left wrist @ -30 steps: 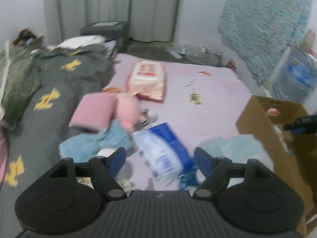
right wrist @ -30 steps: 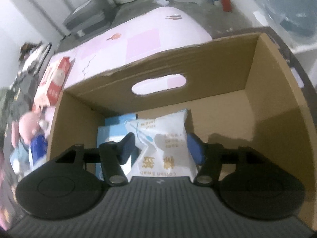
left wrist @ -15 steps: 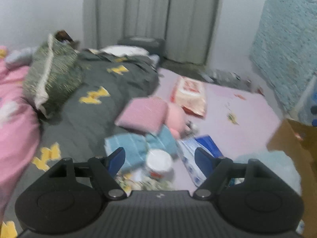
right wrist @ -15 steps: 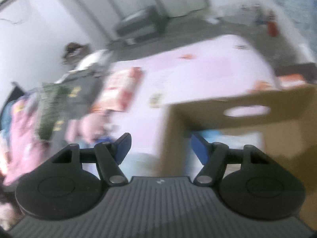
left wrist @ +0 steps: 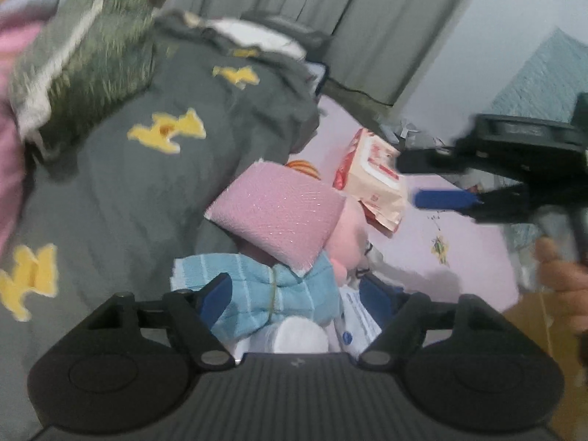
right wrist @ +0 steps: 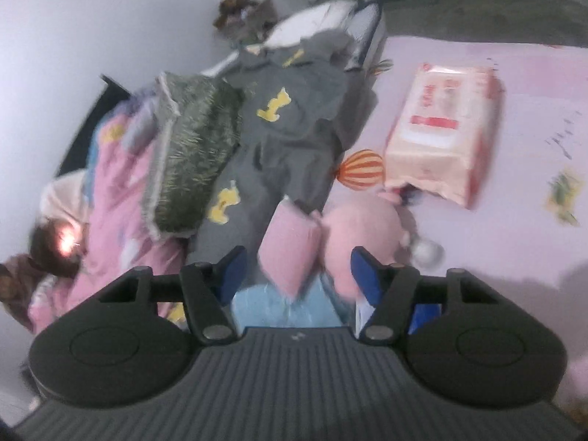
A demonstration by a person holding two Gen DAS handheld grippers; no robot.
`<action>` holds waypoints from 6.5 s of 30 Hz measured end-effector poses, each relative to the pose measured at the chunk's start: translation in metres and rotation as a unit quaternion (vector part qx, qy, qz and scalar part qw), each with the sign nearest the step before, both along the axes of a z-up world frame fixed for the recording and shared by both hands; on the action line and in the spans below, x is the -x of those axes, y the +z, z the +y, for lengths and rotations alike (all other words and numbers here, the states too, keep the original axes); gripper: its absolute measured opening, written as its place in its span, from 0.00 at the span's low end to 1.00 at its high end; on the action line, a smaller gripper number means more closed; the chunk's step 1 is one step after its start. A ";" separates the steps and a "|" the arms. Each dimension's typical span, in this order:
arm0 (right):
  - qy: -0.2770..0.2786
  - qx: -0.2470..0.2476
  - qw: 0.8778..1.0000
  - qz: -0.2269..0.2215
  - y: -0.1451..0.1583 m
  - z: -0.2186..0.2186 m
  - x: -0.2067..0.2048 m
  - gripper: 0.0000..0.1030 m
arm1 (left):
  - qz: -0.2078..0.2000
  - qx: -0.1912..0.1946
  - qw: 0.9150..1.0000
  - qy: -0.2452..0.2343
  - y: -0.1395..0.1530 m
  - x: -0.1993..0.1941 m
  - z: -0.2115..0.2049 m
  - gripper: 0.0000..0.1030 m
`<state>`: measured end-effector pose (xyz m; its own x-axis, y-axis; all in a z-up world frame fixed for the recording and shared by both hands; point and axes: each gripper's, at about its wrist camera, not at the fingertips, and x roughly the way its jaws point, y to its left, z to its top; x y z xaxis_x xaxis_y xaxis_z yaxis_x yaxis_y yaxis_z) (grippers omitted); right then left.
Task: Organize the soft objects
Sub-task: 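Grasp the pink mesh pad with the right tool, then carry the pink mesh pad into the cardboard box and open the right tool, then reach the right tool to the blue-and-white wipes pack and close on it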
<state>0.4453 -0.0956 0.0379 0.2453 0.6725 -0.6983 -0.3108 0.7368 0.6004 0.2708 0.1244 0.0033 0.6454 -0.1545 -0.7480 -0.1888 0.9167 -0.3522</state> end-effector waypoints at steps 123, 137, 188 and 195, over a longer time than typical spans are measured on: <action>-0.358 -0.051 0.928 -0.087 0.017 -0.419 0.305 0.30 | -0.083 -0.077 0.949 -0.295 0.090 0.080 -0.285 0.86; -0.197 -0.132 0.970 -0.059 0.045 -0.258 0.273 0.34 | -0.134 -0.142 0.967 -0.166 0.078 0.161 -0.133 0.87; -0.068 0.003 0.988 0.138 -0.117 -0.072 0.053 0.40 | 0.024 -0.069 0.985 -0.157 -0.032 -0.006 -0.126 0.70; -0.077 -0.045 0.992 0.094 -0.065 -0.083 0.067 0.36 | -0.041 -0.105 0.982 -0.150 0.019 0.019 -0.134 0.70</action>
<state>0.3780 -0.1782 -0.0274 0.2211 0.6996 -0.6795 -0.0757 0.7070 0.7032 0.2520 -0.0092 0.0225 0.6540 -0.1956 -0.7307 0.1225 0.9806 -0.1528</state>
